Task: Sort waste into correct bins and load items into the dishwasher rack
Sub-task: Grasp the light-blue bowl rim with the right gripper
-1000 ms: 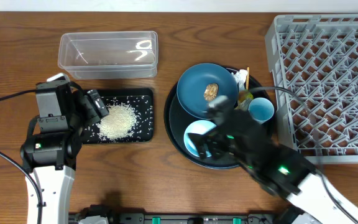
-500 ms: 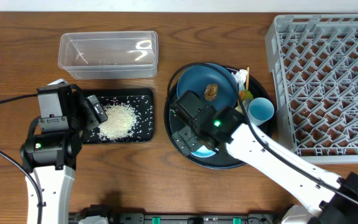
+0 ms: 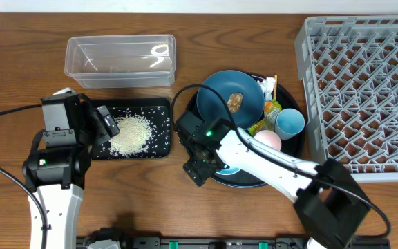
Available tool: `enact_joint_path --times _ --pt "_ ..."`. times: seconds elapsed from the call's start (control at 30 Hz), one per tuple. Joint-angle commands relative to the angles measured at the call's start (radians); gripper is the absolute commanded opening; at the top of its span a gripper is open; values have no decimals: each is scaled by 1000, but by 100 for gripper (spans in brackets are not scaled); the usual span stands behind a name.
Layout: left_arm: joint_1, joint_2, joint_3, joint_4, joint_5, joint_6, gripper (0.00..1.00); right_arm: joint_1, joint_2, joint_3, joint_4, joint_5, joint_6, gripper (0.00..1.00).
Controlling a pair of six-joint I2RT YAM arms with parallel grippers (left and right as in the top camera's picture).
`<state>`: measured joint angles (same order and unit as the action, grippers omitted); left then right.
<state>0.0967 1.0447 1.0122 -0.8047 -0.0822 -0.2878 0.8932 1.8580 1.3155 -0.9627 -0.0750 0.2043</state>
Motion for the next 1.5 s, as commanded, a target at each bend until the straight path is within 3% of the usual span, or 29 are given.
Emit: enact_joint_path --times 0.0,0.13,0.3,0.5,1.27,1.47 --pt "5 0 14 -2 -13 5 98 7 24 19 -1 -2 8 80" --pt "5 0 14 -2 -13 5 98 5 26 19 2 34 9 71" --pt "5 0 14 -2 -13 5 98 0 26 19 1 42 9 50" --pt "5 0 14 -2 -13 5 98 3 26 11 9 41 24 41" --pt "5 0 14 -2 -13 5 98 21 56 10 16 41 27 35" --pt "5 0 14 -2 -13 5 98 22 58 9 16 42 27 24"
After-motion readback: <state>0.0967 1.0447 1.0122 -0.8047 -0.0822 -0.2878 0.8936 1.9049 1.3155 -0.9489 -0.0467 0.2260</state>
